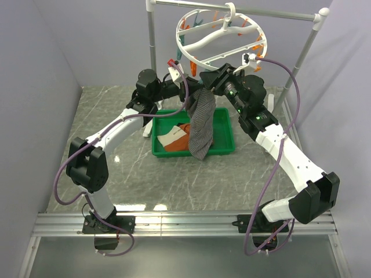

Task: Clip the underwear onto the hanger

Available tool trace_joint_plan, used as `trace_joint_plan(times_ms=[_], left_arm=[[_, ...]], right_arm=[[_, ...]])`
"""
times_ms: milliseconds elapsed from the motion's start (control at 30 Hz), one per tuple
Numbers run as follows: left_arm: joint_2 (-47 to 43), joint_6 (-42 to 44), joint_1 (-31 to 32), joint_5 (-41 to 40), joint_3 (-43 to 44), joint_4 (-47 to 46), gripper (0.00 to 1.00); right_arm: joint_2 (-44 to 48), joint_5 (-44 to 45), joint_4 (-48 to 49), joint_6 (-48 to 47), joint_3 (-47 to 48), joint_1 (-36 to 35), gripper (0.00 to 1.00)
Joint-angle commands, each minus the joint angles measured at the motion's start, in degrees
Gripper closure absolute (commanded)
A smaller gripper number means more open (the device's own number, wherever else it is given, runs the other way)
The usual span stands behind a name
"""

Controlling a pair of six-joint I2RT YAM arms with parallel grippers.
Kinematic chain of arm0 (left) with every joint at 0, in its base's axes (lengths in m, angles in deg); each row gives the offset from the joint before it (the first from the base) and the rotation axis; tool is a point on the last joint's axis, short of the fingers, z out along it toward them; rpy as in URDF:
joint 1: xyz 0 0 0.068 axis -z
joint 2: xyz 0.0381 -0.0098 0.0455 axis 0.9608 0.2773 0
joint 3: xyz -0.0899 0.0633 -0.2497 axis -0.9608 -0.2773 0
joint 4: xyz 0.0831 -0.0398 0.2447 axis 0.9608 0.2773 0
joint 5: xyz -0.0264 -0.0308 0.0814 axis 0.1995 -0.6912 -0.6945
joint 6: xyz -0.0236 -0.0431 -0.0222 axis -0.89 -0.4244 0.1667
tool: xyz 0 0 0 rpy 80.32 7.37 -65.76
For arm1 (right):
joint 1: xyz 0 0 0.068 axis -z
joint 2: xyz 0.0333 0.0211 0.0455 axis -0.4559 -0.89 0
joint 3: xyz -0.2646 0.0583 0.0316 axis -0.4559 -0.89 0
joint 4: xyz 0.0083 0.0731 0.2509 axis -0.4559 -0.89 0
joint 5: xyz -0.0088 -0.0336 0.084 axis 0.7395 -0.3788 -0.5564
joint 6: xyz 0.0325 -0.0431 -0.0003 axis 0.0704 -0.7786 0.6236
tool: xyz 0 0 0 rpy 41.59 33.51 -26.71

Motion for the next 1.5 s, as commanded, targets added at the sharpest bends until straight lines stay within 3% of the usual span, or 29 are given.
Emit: trace_joint_plan(times_ms=[0, 133, 233, 267, 367, 600, 700, 867, 1200, 1467], left_arm=[[-0.23, -0.99, 0.39, 0.34, 3.41, -3.80, 1.00], [-0.40, -0.46, 0.39, 0.26, 3.24, -2.92, 1.00], [-0.75, -0.11, 0.39, 0.17, 3.15, -2.04, 0.93], [-0.93, 0.06, 0.30, 0.17, 3.06, -1.51, 0.91], [-1.11, -0.63, -0.14, -0.01, 2.80, -1.33, 0.89], [-1.90, -1.34, -1.81, 0.17, 2.36, -0.19, 0.82], [-2.07, -1.43, -2.60, 0.26, 2.36, 0.25, 0.73], [-2.16, -3.80, -3.48, 0.61, 2.45, 0.78, 0.53], [-1.46, -7.39, -5.94, -0.62, 4.20, 1.48, 0.49], [2.14, -13.82, -11.04, -0.01, 9.29, 2.62, 0.44]], right_arm=[[0.12, -0.81, 1.81, -0.21, 1.25, 0.05, 0.48], [0.38, -1.08, 1.37, -0.65, 1.34, 0.13, 0.42], [1.00, -1.08, 0.85, -1.09, 1.17, 0.22, 0.34], [1.09, -1.08, 0.67, -1.09, 0.91, 0.13, 0.26], [1.96, -1.08, 0.32, -1.35, 0.12, 0.31, 0.17], [4.16, -2.92, -1.18, -2.50, -1.73, 0.22, 0.09], [5.30, -4.59, -1.18, -2.41, -3.49, 0.31, 0.05], [6.36, -7.05, -2.32, -3.02, -4.81, 0.31, 0.02], [12.33, -12.41, -4.86, -8.29, -9.02, 0.22, 0.00], [20.77, -9.96, -7.51, -11.11, -16.23, 0.48, 0.00]])
